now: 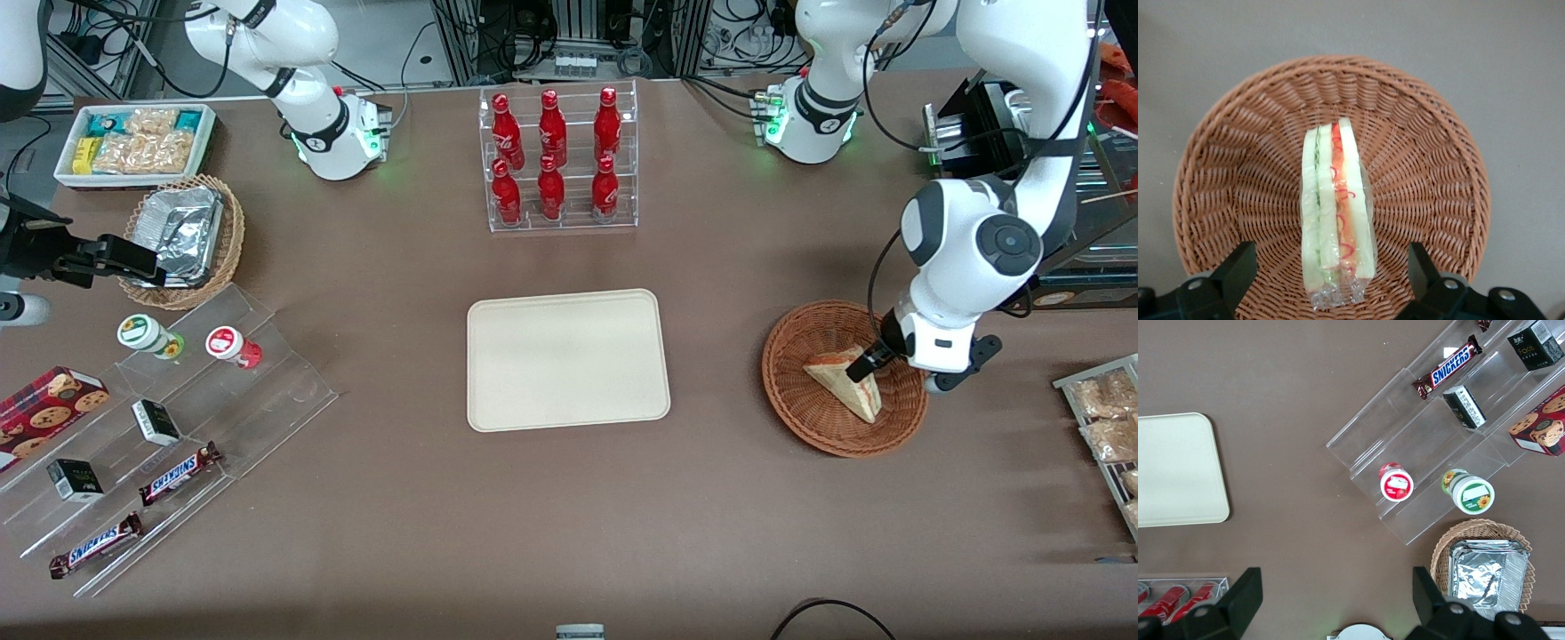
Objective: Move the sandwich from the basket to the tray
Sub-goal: 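Close the left gripper on the sandwich's wrapped edge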
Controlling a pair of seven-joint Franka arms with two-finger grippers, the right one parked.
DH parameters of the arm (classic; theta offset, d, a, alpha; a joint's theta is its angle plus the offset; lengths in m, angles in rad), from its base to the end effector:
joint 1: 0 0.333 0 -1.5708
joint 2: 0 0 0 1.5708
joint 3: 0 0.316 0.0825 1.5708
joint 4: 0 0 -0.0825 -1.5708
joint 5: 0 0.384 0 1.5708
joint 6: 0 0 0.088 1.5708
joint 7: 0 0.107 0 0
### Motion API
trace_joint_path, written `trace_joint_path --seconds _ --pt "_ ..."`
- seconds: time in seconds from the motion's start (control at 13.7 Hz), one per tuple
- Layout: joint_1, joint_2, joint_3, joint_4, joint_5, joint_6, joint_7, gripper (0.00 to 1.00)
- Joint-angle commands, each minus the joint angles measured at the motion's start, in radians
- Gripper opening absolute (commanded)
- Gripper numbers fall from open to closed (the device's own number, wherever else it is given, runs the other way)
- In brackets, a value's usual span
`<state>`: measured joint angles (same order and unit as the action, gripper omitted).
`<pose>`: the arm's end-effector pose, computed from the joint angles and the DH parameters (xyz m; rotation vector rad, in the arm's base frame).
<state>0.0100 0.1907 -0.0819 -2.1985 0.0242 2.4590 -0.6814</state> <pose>0.5574 -0.0398 0.3034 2.9784 0.9104 0.1025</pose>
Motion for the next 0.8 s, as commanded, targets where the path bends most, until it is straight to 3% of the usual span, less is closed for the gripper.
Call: trace_joint_path --seconds 0.0,0.73 --pt "0.002 0.001 -0.012 -0.015 0.014 0.018 -0.026 1.0" --pt "0.002 0.073 -0.013 -0.024 0.014 0.052 -0.032 0.99"
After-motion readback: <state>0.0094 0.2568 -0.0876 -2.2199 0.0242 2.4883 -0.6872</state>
